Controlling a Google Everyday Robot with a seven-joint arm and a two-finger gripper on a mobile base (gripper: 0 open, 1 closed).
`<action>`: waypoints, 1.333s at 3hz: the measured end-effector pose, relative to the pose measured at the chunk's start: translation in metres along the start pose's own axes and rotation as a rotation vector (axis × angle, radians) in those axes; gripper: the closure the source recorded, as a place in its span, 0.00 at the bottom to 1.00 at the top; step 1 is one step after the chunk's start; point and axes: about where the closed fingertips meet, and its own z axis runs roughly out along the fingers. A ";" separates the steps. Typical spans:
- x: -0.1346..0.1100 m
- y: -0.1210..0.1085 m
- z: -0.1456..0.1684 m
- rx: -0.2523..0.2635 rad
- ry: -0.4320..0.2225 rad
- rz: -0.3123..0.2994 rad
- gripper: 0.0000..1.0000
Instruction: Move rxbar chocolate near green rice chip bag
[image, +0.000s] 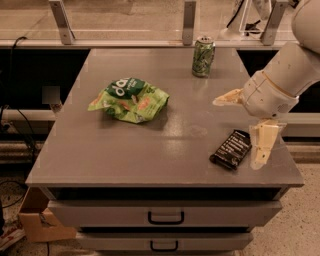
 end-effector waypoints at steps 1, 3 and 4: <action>0.005 0.000 0.014 -0.039 0.053 -0.018 0.00; 0.016 0.006 0.022 -0.067 0.111 -0.006 0.16; 0.020 0.009 0.020 -0.067 0.121 0.003 0.39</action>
Offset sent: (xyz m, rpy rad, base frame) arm -0.0020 -0.0067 -0.0356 -0.1668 0.0527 0.0363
